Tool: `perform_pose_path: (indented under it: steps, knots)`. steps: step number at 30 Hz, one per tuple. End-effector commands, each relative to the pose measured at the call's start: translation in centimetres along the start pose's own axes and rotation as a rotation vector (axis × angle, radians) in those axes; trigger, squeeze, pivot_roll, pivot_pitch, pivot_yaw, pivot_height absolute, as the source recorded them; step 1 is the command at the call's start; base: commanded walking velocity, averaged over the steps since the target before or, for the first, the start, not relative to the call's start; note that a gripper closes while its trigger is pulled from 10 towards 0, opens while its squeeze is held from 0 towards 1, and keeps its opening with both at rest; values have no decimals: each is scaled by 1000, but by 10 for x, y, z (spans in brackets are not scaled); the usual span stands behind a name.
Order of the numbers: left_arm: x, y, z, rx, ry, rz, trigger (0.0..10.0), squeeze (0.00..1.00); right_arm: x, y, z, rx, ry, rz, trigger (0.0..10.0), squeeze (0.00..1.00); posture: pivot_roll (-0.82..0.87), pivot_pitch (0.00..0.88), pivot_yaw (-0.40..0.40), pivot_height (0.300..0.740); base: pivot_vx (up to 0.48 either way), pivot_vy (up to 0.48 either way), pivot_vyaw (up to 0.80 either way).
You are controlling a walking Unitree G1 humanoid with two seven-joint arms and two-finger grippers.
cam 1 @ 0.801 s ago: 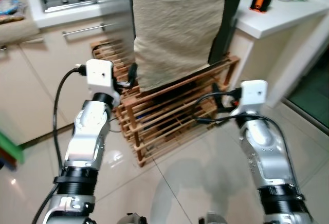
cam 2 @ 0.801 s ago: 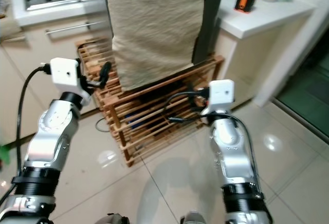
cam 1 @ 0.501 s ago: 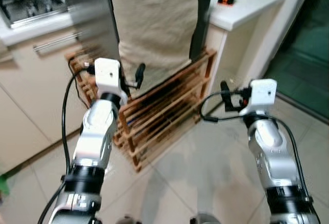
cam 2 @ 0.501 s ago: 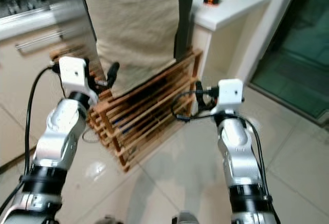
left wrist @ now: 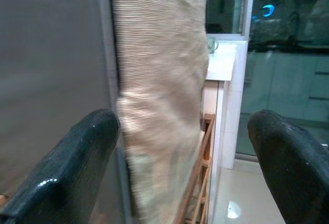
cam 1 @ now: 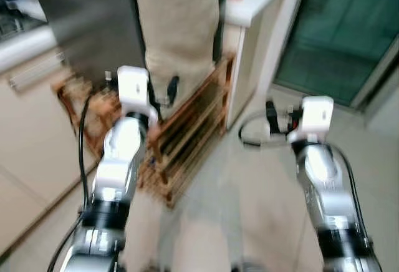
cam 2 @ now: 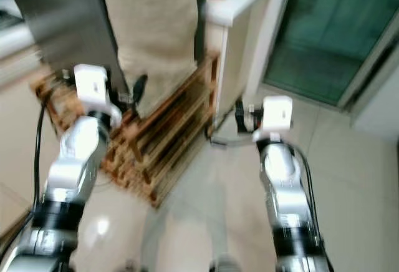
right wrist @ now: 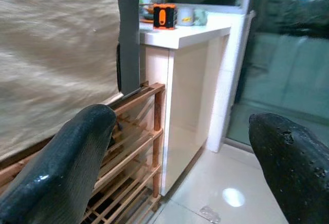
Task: Restocking fridge
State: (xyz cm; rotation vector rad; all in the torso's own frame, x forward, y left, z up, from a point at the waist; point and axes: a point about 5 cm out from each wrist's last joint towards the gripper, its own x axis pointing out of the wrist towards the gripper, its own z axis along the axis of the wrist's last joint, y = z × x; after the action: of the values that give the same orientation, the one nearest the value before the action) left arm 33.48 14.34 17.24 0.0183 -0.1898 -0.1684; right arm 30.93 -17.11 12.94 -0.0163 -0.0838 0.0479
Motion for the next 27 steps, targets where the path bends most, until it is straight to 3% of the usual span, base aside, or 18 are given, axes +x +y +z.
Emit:
perform_pose_path:
  steps: [1, 3, 8, 12, 16, 18, 19, 23, 27]
  knots:
    - [-2, 8, 2, 8, -2, 16, 10000, 0, 0, 6, 4, 0, -30, 10, 10000, 0, -145, 0, 44, 716, 0, 465, -631]
    - [-2, 8, 1, 8, 1, 13, 10000, 0, 0, 6, 4, 0, -31, 7, 10000, 0, -142, 0, 45, 716, 0, 465, -619]
    - [-38, 10, -20, -43, 107, 42, 10000, 0, -20, -1, 1, 17, -46, -45, 10000, 0, -143, 0, 51, 716, 0, 0, 0]
    - [-73, 24, -25, -48, 140, 47, 10000, 0, -44, -12, 14, -10, -106, -64, 10000, 0, -138, 0, 46, 716, 0, 0, 0]
    - [-116, 39, -32, 52, 199, 24, 10000, 0, -78, -18, 10, -68, -75, -38, 10000, 0, -129, 4, 31, 716, 0, 0, 0]
    - [-122, 39, -32, 66, 215, 20, 10000, 0, -85, -19, 9, -84, -62, -37, 10000, 0, -125, 9, 22, 716, 0, 0, 0]
    - [-124, 37, -32, 54, 228, 26, 10000, 0, -89, -21, 8, -102, -58, -37, 10000, 0, -125, 9, 22, 716, 0, 0, 0]
    - [-89, 18, -5, 0, 85, 24, 10000, 0, -75, -22, 14, -109, -92, -77, 10000, 0, -126, 0, 13, 716, 0, 0, 0]
    - [-72, 6, 10, -11, 31, -20, 10000, 0, -69, -17, 19, -91, -102, -72, 10000, 0, -136, 0, 20, 716, 354, 0, 0]
